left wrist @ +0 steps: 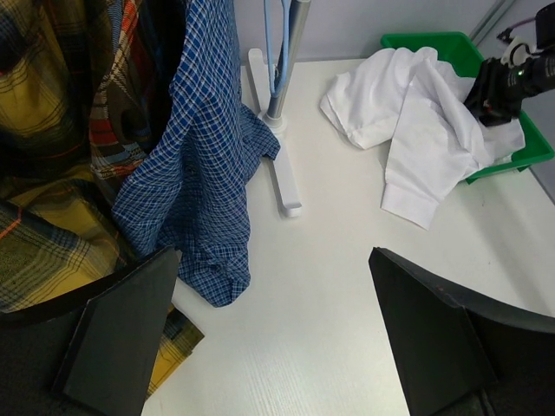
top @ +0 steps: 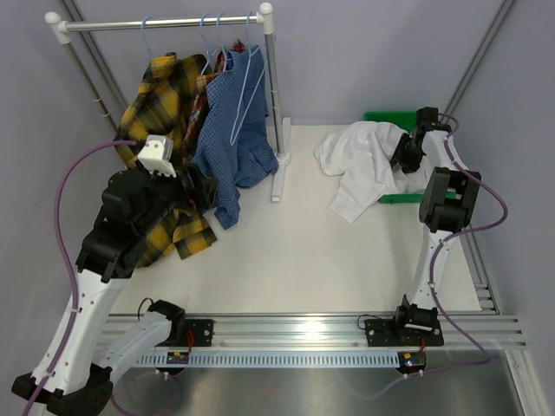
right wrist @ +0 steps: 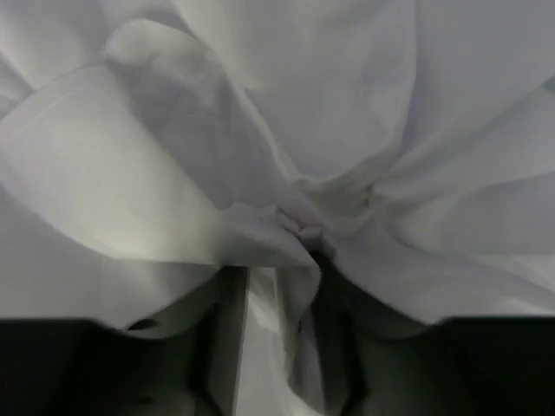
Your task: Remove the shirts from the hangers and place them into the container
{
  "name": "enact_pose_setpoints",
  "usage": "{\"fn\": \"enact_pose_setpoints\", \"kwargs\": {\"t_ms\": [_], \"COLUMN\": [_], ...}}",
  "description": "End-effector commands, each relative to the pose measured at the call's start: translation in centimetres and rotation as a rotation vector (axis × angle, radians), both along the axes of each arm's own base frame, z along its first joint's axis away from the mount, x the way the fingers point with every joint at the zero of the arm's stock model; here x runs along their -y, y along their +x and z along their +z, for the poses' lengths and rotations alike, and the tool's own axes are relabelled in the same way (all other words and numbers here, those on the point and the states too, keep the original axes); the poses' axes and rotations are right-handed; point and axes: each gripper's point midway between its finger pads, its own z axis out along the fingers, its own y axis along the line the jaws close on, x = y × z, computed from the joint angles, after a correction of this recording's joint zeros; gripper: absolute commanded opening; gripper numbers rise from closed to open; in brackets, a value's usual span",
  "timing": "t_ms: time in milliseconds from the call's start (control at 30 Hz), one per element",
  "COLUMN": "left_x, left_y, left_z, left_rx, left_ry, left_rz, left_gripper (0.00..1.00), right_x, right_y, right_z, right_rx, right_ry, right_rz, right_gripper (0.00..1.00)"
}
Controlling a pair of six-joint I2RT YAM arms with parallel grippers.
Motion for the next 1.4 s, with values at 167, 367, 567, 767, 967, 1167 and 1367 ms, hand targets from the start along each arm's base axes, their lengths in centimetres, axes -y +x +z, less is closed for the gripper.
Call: {"fn": "enact_pose_setpoints", "kwargs": {"t_ms": [167, 367, 567, 767, 967, 1167, 1367], "left_x": [0.7, 0.8, 0.7, 0.1, -0.6, -1.3, -1.5], "left_y": [-0.1, 0.0, -0.2, -0.4, -0.8, -0.9, -0.9], "left_z": [0.8, 0.5, 0.2, -1.0, -2.4, -3.4, -3.4], "left_rx": [0.017, 0.005, -0.003, -0.026, -0.055, -0.074, -0.078], "left_ry": [-0.035, -0.04, -0.051, -0.046, -0.034, -0.022, -0.016], "left_rz": [-0.032, -0.03, -0.026, 0.007, 0.043, 0.079, 0.086], "left_gripper": [0.99, 0.99, 0.99, 0.99, 0.99, 0.99, 0.99], "right_x": [0.1, -4.9, -14.9, -18.7, -18.8, -19.9, -19.9], "right_y": [-2.7, -4.1, -3.8, -0.6, 2.0, 2.3, 2.0], "right_z": [18.5, 23.3, 19.7, 14.0, 8.0, 2.2, -1.4], "right_rx": [0.393, 0.507, 0.437, 0.361, 0.25, 0.13, 0.041], "right_ry": [-0.143, -0.239, -0.253, -0.288, -0.343, -0.283, -0.273], "right_rz": [0.062, 0.297, 0.585, 0.631, 0.617, 0.658, 0.672], "right_gripper": [0.89, 0.99, 1.0, 1.0, 1.0, 0.95, 0.8]}}
